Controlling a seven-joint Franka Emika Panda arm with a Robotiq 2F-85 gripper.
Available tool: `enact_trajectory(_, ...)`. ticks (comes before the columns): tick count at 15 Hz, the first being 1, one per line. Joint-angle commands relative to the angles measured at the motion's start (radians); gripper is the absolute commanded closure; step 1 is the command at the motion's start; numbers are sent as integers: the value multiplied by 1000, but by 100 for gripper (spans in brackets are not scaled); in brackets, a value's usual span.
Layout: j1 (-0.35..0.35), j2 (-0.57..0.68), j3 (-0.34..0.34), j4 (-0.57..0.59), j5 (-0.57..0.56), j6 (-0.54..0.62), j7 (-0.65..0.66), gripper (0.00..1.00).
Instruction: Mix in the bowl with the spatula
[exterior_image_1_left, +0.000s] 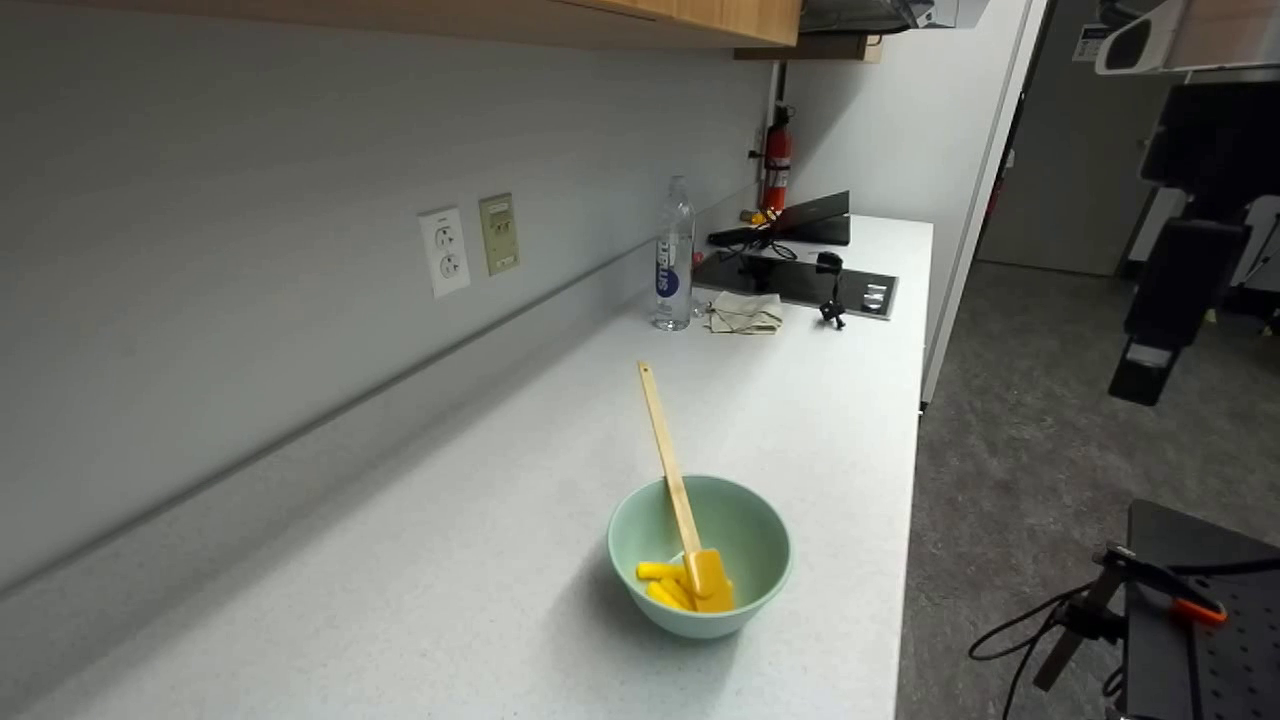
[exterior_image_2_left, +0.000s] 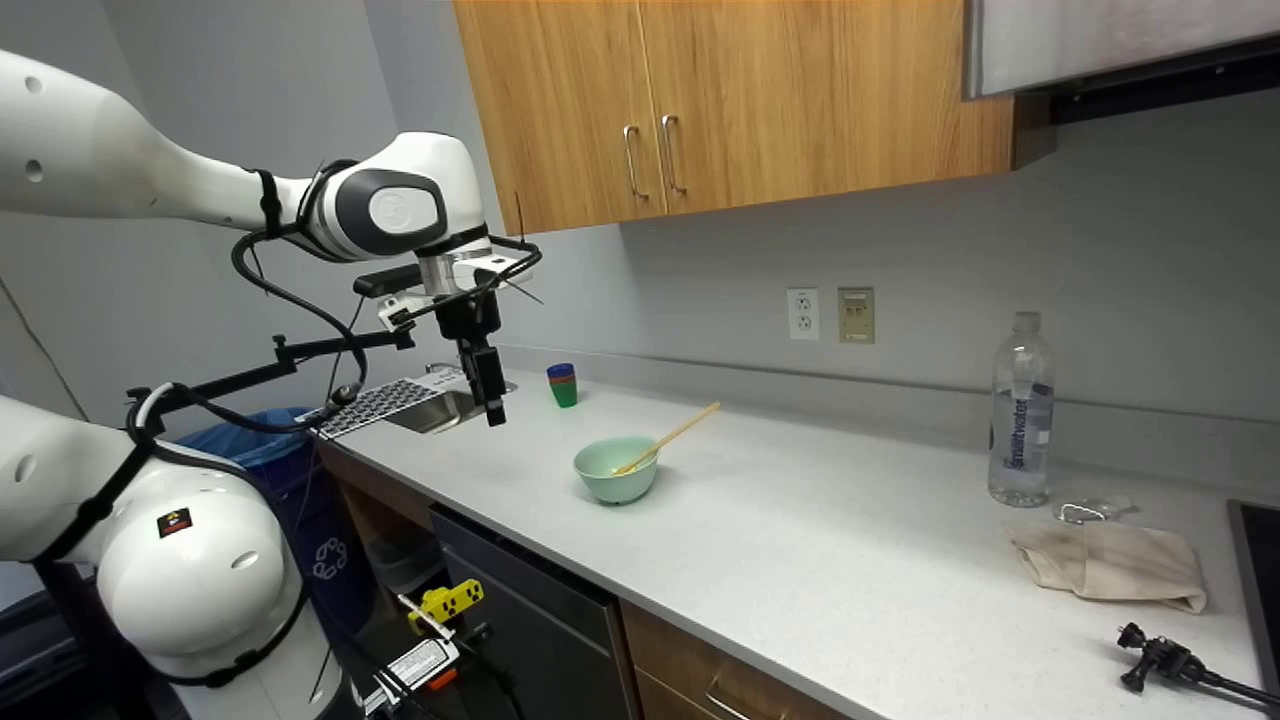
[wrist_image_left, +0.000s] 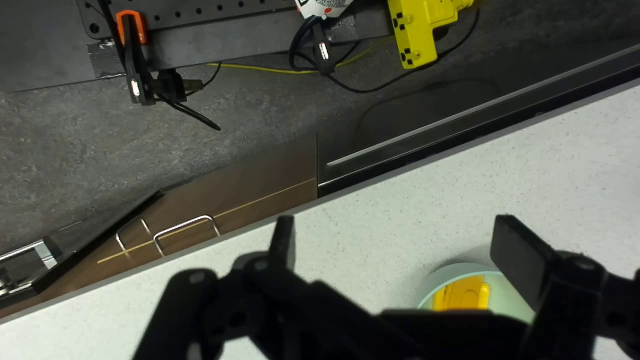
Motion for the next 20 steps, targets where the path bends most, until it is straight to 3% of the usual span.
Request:
enact_trajectory(1,-17,-2,14,2,9,-4,-9,0)
enact_trajectory(13,-18,69,17,35,15,30,-5,0)
enact_trajectory(20,-13,194,29,87,9,227,0,0)
